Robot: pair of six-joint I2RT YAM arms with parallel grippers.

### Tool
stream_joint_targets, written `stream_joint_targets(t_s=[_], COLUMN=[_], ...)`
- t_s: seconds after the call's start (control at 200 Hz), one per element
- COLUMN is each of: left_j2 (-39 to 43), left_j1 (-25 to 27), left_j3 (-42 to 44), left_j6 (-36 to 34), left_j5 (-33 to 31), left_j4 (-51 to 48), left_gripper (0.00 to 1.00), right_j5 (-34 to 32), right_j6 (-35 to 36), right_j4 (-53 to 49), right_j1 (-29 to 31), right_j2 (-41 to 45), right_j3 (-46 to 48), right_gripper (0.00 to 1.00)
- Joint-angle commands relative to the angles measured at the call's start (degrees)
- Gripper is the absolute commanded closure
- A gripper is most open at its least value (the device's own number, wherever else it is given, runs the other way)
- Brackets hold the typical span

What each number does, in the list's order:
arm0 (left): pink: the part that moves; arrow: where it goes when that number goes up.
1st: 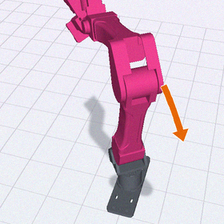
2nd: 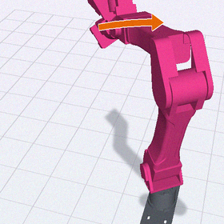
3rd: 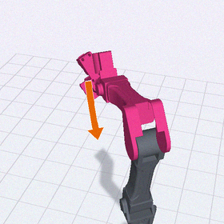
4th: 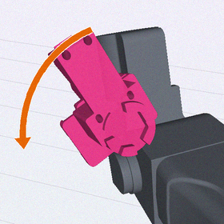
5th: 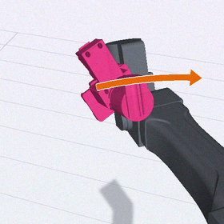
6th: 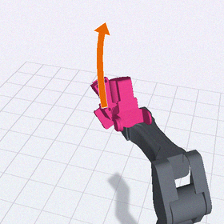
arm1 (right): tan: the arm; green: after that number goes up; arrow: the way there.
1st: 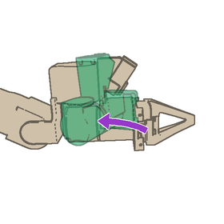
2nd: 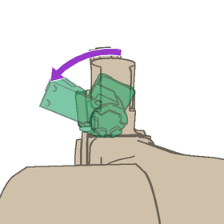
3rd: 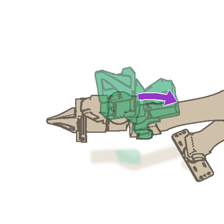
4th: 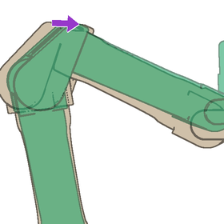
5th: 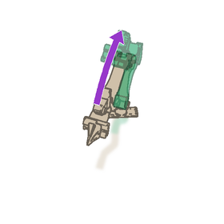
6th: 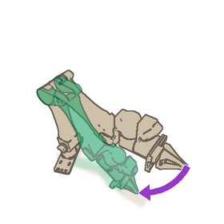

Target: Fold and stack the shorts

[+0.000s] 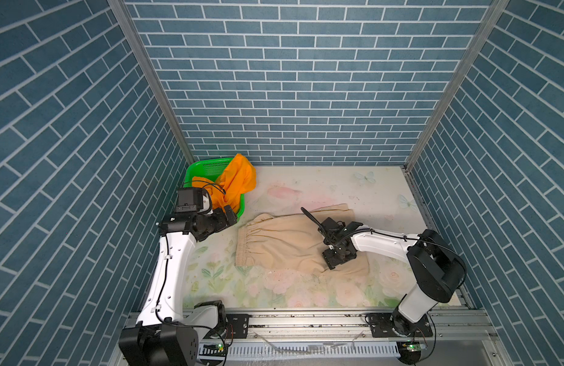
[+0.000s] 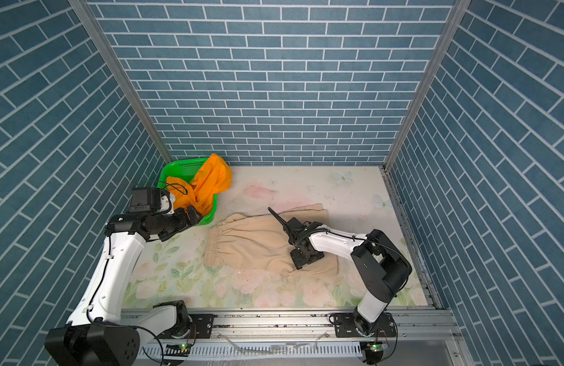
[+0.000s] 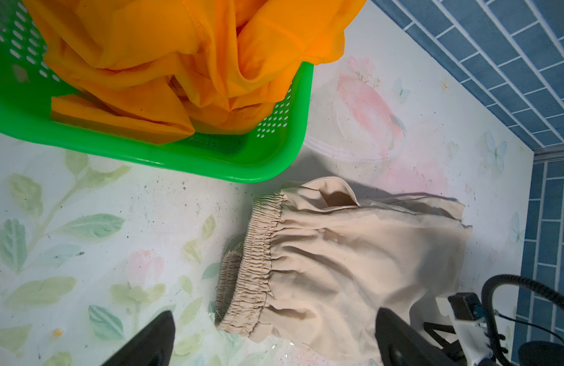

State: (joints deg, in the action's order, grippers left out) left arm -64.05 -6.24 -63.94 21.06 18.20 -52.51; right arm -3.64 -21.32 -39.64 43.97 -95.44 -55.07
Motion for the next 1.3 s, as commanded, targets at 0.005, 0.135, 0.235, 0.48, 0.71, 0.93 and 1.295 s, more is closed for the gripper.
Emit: stream_joint_targets(t_s=[0.005,0.135,0.235,0.48,0.71,0.93,1.295], left_j2=[1.0,0.7,0.2,-2.0,-1.9,2.7,3.7], left_j1=[-0.2,-0.3,-1.0,-10.0,-19.0,-17.4,-7.3], left_j3=[-0.8,-1.6,-2.8,-7.5,-4.1,10.7,31.1], left_j6=[-1.6,-2.3,-3.4,-6.3,-7.1,1.7,14.3], left_j5=[-0.3,-1.8,-3.4,-1.3,5.5,18.4,19.2], left_j4=[-2.2,-2.6,-2.4,-1.3,0.7,11.3,33.6], left_gripper=[0.0,0.0,0.0,0.0,0.0,0.0,0.0], right_j5=[-4.9,-7.8,-3.3,-1.5,-10.5,-11.1,-3.7], right_j6=[-3.9,-2.4,4.6,18.9,25.8,14.6,-3.4], right_j4=[-7.8,-10.1,-4.9,15.7,22.3,20.7,29.3], right_j1=[-7.2,-12.1,-9.9,14.0,28.6,25.8,6.5], right_j2=[1.5,7.2,12.9,11.0,-7.4,-9.6,23.0], right_j3=[1.6,0.0,-1.6,-6.4,-20.2,-25.3,6.6], right_gripper=[0.28,0.28,0.27,0.26,0.23,0.23,0.22])
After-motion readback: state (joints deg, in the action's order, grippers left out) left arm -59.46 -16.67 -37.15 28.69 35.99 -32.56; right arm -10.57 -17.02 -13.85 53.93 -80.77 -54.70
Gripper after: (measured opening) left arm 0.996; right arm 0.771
